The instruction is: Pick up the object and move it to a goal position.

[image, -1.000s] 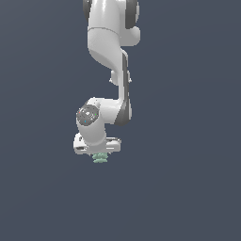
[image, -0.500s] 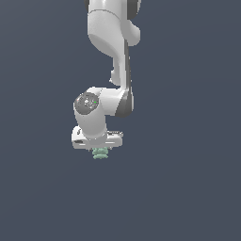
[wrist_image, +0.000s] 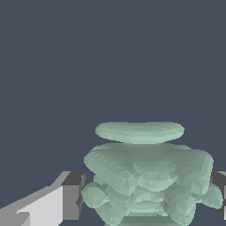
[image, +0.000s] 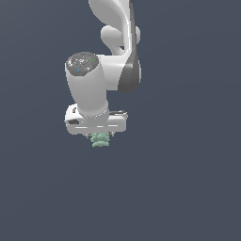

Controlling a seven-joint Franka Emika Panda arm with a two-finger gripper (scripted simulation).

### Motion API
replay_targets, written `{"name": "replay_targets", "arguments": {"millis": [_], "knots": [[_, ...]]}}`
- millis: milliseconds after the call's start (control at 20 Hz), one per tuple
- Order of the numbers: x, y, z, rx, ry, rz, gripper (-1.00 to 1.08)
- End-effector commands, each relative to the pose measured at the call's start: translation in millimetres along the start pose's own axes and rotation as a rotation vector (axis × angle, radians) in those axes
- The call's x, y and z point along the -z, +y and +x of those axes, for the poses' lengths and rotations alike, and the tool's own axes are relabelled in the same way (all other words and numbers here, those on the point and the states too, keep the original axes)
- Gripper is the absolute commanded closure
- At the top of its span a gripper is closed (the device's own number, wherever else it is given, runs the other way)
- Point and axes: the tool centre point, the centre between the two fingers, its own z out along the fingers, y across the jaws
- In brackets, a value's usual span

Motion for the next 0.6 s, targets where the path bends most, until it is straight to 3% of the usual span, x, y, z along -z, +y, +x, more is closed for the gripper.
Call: {"name": "replay_targets", "arguments": {"millis": [0, 550], "knots": [[30.9, -4.0, -1.7, 0.0, 0.0, 0.0, 1.08], [158.3, -19.7, -4.6, 0.0, 0.0, 0.0, 1.08]]}}
